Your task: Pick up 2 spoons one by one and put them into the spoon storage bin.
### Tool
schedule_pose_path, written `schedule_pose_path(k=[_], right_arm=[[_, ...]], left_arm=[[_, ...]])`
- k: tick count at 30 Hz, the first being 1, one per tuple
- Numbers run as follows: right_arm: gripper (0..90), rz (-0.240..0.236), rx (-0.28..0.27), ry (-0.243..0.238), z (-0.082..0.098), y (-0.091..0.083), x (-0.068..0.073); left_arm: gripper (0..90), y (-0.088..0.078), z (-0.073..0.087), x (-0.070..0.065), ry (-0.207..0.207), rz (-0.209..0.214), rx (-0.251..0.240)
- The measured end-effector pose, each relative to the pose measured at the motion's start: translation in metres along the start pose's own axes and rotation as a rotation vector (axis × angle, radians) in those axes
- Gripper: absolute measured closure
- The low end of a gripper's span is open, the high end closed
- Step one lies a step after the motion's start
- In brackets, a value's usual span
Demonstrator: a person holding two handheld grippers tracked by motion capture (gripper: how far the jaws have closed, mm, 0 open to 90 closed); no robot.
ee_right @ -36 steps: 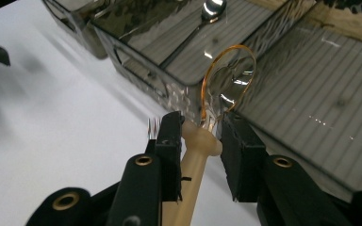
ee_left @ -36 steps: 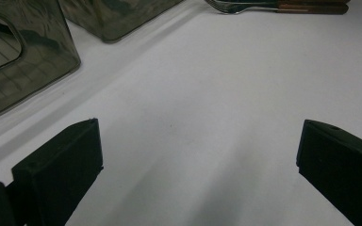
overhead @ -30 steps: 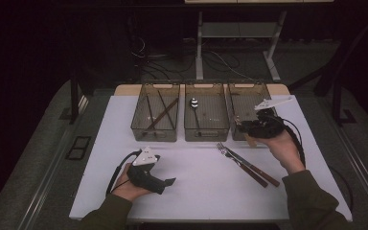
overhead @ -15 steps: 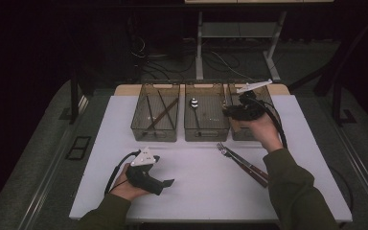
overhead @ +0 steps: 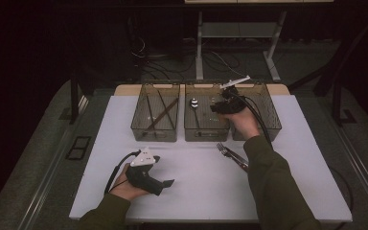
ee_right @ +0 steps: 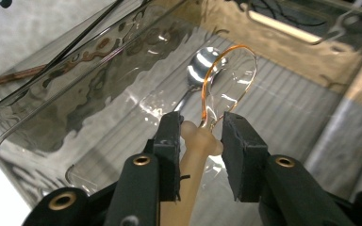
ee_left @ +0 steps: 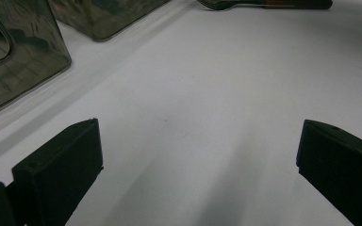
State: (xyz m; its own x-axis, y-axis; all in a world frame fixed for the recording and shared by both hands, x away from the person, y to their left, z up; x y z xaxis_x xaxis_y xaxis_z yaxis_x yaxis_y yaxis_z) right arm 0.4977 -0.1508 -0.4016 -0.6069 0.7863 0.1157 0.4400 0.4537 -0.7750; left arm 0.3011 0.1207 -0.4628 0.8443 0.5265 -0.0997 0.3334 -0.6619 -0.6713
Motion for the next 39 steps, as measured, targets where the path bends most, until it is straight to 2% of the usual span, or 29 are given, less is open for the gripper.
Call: schedule_pose_path(k=[1,2,3,4,7,14,16,18,27,30,33,39], right_arm=[[64.7,-0.014,-0.001,0.005,0.0,0.004,0.001],[56.5,-0.021,-0.002,0.011,0.0,0.008,0.001],[51.8,-0.008,0.0,0.017,0.001,0.01,0.001],[49.6,0.001,-0.001,0.019,0.001,0.012,0.001],[43.2,-0.021,-0.01,0.029,0.003,0.01,0.001],[33.1,-0.103,-0.072,0.035,0.004,-0.007,0.006],[31.9,-0.122,-0.086,0.036,0.006,-0.013,0.007],[31.3,-0.131,-0.095,0.014,0.009,-0.017,0.008],[28.0,-0.134,-0.116,-0.026,0.028,-0.042,0.013],[28.1,-0.162,-0.124,-0.029,0.035,-0.049,0.013],[28.1,-0.158,-0.134,-0.052,0.042,-0.056,0.014],[26.7,-0.159,-0.153,-0.06,0.054,-0.068,0.017]], left_arm=[[0.6,0.0,0.0,0.0,0.003,0.0,0.002],[0.6,-0.001,0.0,0.0,0.005,0.0,0.001],[0.6,-0.001,0.0,0.0,0.006,0.0,0.001],[0.6,-0.001,0.0,0.0,0.006,0.001,0.002],[0.6,-0.001,0.001,0.001,0.006,0.002,0.002],[0.6,-0.002,0.0,0.001,0.007,0.002,0.003],[0.6,-0.001,0.0,0.0,0.002,0.004,0.0],[0.6,-0.001,0.0,0.0,0.0,0.002,-0.002],[0.6,0.0,0.001,-0.001,-0.006,0.008,-0.001],[0.6,0.0,0.0,-0.001,-0.008,0.008,-0.003],[0.6,-0.001,0.001,-0.001,-0.003,0.003,0.005],[0.6,0.0,0.0,-0.001,-0.003,0.002,0.001]])
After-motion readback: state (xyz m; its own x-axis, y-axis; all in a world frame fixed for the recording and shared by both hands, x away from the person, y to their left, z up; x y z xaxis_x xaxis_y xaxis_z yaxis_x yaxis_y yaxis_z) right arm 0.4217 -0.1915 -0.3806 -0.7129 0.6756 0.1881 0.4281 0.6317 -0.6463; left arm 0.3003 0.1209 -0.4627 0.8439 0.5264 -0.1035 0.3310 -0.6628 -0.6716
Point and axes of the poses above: each handheld gripper's, and its own axes: y roughly forward along the jaws, z roughly out of its underside, x roughly to its left, the point moved 4 cm from there along y, roughly forward along the jaws, and after that the axes turned 7 degrees about x, right-handed, at the moved point
